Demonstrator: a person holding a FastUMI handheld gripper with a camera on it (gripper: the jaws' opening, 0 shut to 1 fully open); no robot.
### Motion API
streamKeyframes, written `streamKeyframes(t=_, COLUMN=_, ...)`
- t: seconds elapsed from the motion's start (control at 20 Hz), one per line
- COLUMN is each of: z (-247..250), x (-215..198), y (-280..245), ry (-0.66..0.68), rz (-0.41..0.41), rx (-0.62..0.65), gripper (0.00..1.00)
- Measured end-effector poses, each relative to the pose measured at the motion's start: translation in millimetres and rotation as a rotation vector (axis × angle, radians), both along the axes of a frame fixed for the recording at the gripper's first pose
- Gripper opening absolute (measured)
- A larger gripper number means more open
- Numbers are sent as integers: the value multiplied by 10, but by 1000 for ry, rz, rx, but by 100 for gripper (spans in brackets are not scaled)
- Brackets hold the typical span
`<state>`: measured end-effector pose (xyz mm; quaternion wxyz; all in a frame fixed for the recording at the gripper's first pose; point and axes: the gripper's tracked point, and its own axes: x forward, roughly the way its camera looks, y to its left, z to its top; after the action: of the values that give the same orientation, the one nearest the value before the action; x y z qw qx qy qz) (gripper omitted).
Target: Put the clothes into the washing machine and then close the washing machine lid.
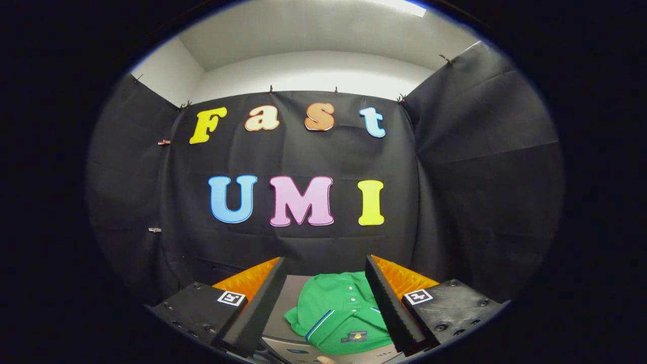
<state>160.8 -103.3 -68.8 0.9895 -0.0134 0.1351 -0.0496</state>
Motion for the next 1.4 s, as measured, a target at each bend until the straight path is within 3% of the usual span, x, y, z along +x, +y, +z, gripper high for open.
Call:
streamKeyframes(t=0.35, z=-735, x=553, y=-387, ry=200, rz=-73, rx=25, gripper=98)
streamKeyframes(t=0.7, z=-1472, x=803, y=-771, ry=390, rz=-157, rx=60, gripper=98)
streamKeyframes(t=1.05, z=-2045, x=808, y=-915, ry=586, rz=-173, rx=30, gripper=99)
streamKeyframes(t=1.4, z=-2267, x=758, y=-919, ry=736, rz=-181, rx=2, gripper=99)
